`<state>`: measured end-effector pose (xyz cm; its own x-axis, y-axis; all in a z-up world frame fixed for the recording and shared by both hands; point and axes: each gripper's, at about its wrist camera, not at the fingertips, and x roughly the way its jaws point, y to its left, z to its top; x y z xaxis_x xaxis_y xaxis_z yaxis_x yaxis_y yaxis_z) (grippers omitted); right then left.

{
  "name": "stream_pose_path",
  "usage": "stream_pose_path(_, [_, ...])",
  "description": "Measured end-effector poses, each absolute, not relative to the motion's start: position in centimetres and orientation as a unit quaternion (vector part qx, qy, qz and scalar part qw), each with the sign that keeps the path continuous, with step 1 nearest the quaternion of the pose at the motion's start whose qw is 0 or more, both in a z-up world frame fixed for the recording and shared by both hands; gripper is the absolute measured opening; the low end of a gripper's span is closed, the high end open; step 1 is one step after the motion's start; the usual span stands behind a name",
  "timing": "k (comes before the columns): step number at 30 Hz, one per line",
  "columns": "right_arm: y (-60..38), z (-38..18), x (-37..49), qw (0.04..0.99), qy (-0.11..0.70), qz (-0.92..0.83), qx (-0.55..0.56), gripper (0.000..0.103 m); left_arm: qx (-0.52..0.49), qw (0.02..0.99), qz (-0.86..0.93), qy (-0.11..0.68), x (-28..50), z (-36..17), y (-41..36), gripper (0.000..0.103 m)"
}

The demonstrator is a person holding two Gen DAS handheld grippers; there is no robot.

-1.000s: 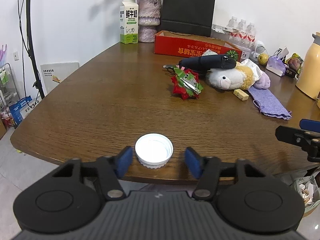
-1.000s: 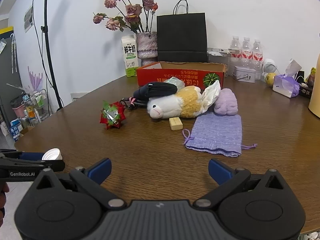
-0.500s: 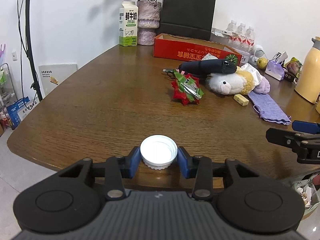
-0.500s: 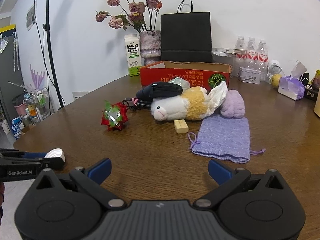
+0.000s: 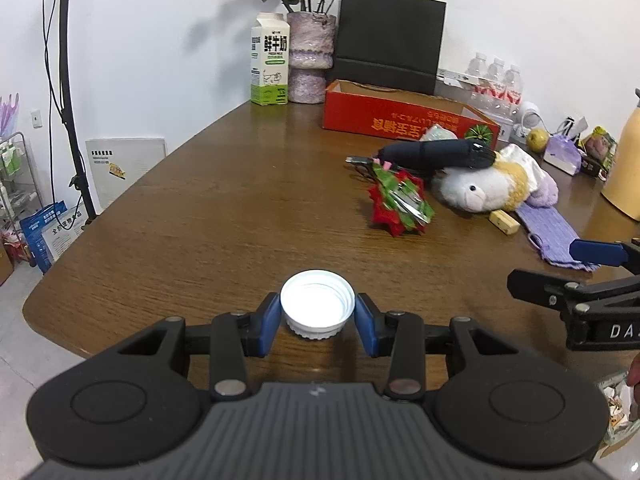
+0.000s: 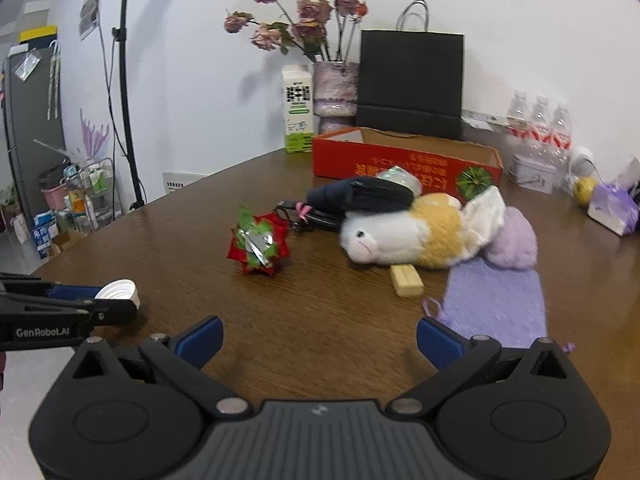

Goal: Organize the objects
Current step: 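Hold the cap in the left gripper while the right grasps the red-green wrapped flower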

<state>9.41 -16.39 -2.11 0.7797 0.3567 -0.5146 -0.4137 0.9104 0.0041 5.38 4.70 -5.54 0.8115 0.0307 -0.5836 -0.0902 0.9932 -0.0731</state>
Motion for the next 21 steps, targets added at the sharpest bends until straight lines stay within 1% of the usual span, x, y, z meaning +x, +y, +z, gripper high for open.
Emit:
stream_pose_path(13, [-12.1, -1.8, 12.1, 0.937, 0.249, 0.229, -0.093, 0.103, -0.055, 0.951, 0.055, 0.299, 7.7, -5.5, 7.4, 0.041])
stream_pose_path(16, [-11.0, -1.7, 13.0, 0.934, 0.245, 0.237, -0.102, 0.101, -0.056, 0.952, 0.061, 0.296, 8.1, -5.4, 8.1, 0.041])
stream_pose_path(18, [-10.1, -1.7, 13.7, 0.933, 0.244, 0.241, -0.108, 0.096, -0.055, 0.952, 0.066, 0.295, 8.4, -5.3, 8.6, 0.041])
stream_pose_path(21, [-9.1, -1.8, 14.8, 0.931, 0.245, 0.244, -0.117, 0.096, -0.056, 0.951, 0.073, 0.294, 8.8, -5.2, 9.3, 0.041])
